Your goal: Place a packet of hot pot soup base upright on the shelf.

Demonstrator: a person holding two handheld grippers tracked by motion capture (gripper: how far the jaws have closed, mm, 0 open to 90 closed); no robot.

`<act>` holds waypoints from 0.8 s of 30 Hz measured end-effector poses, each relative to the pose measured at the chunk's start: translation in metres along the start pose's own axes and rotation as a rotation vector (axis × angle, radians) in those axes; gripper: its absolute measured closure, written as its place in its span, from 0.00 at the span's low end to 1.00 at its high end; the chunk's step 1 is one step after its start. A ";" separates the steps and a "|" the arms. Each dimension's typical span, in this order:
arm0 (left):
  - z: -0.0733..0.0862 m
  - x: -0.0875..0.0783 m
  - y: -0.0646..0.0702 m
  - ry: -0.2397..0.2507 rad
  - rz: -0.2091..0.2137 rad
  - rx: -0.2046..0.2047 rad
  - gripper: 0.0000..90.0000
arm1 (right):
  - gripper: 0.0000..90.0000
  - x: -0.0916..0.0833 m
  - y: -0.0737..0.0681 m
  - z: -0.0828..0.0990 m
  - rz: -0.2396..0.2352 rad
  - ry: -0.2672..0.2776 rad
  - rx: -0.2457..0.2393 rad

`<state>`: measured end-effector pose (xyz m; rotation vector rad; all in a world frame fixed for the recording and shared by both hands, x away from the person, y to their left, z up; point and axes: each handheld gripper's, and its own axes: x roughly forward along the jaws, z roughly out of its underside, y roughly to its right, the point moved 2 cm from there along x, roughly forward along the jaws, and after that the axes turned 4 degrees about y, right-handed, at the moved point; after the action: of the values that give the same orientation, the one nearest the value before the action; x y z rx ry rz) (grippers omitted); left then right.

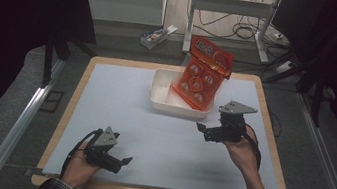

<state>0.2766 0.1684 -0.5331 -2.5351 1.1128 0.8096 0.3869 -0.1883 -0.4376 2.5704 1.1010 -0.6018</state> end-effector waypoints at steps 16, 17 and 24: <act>0.000 -0.001 0.000 -0.006 -0.006 0.013 0.06 | 0.00 -0.019 -0.023 0.015 -0.021 -0.029 -0.037; 0.000 -0.001 0.000 -0.003 -0.007 0.009 0.06 | 0.00 -0.021 -0.024 0.015 -0.021 -0.027 -0.039; 0.000 -0.001 0.000 -0.005 -0.004 0.008 0.06 | 0.00 -0.033 -0.028 0.023 -0.012 -0.023 -0.037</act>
<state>0.2758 0.1686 -0.5322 -2.5266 1.1070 0.8076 0.3399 -0.1991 -0.4448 2.5209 1.1108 -0.6067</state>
